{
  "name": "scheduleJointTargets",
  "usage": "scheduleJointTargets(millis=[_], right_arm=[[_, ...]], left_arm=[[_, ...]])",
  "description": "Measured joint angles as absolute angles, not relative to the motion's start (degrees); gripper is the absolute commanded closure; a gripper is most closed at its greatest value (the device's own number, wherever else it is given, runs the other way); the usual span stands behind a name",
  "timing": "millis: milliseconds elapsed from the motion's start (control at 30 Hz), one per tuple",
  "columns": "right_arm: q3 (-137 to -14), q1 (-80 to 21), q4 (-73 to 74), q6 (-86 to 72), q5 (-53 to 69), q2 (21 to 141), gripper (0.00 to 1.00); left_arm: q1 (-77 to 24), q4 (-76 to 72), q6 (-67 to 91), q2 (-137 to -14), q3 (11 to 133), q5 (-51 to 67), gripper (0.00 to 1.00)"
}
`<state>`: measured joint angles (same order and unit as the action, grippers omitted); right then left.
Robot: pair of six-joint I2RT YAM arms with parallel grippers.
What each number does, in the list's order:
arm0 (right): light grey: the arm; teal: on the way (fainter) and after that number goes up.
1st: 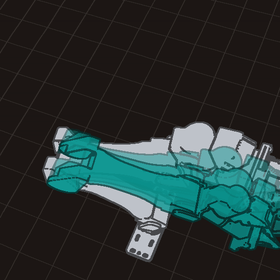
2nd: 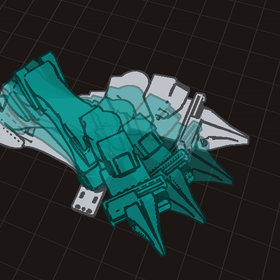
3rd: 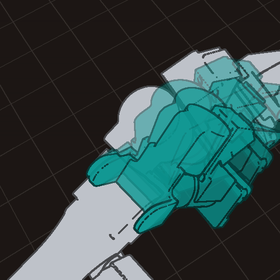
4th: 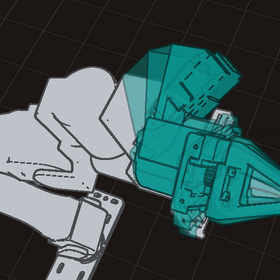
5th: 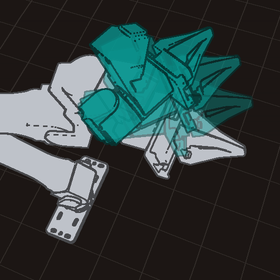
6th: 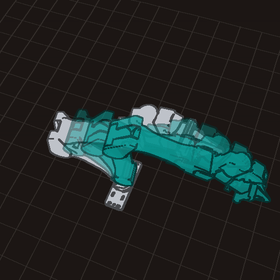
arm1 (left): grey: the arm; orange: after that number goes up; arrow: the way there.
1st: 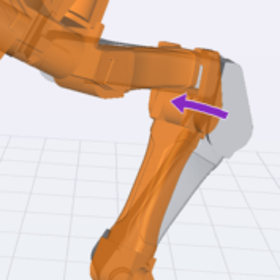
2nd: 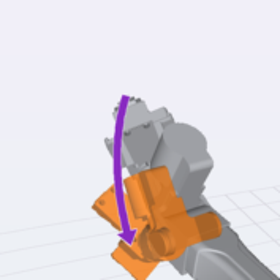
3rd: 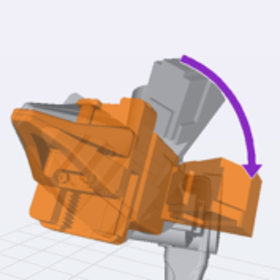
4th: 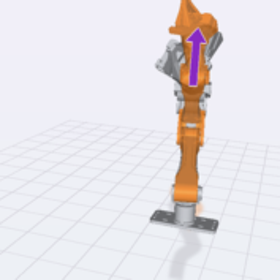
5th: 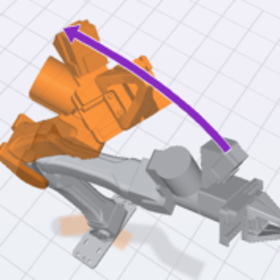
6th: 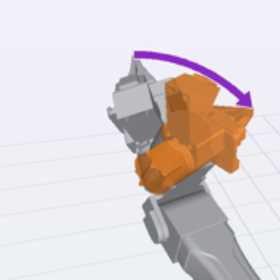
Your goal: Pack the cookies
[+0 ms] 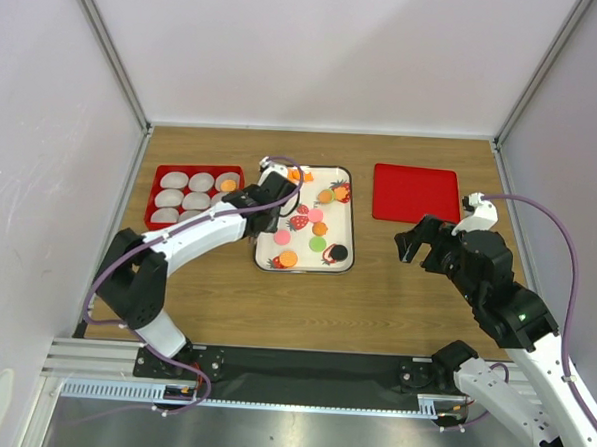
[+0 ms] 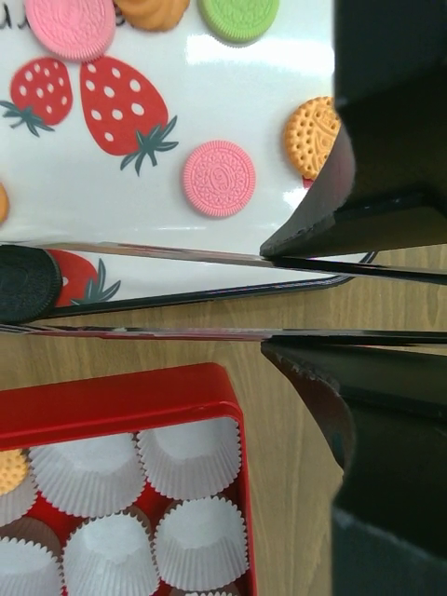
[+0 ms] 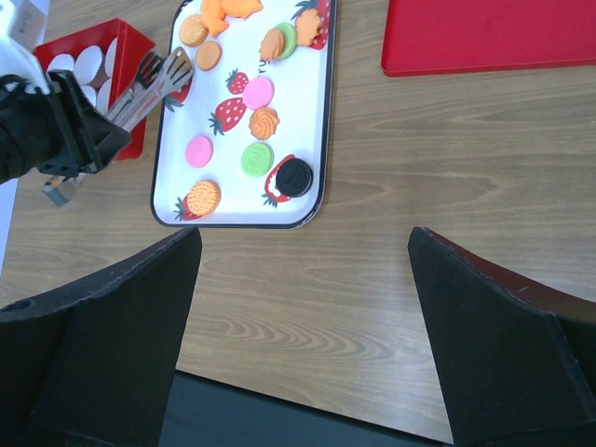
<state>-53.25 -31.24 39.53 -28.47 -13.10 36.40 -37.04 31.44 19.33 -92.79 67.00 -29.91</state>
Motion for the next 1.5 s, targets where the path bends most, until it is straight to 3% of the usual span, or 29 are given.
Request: scheduleJointTargets(millis=[467,733,967,1500], right_arm=[[-53.25,-31.24,39.35,-28.45,-13.19,36.42,0.00],[-53.17,-31.24,38.72,-28.45,-13.06,36.75,0.00],[-52.34,-31.24,38.22,-28.42,-12.93,37.12,0.00],[-52.34,-31.24,38.15,-28.38,-12.60,36.34,0.00]], left_arm=[[-35.62,31.62,17.98,-81.84,67.35,-26.06,0.59],[-18.22,31.57,19.29,-75.31,66.63,-23.70,0.59],[-9.91,30.89,21.23,-77.23,62.67,-19.27,0.59],[-6.04,29.19,22.68,-84.31,62.61,-16.08,0.57]])
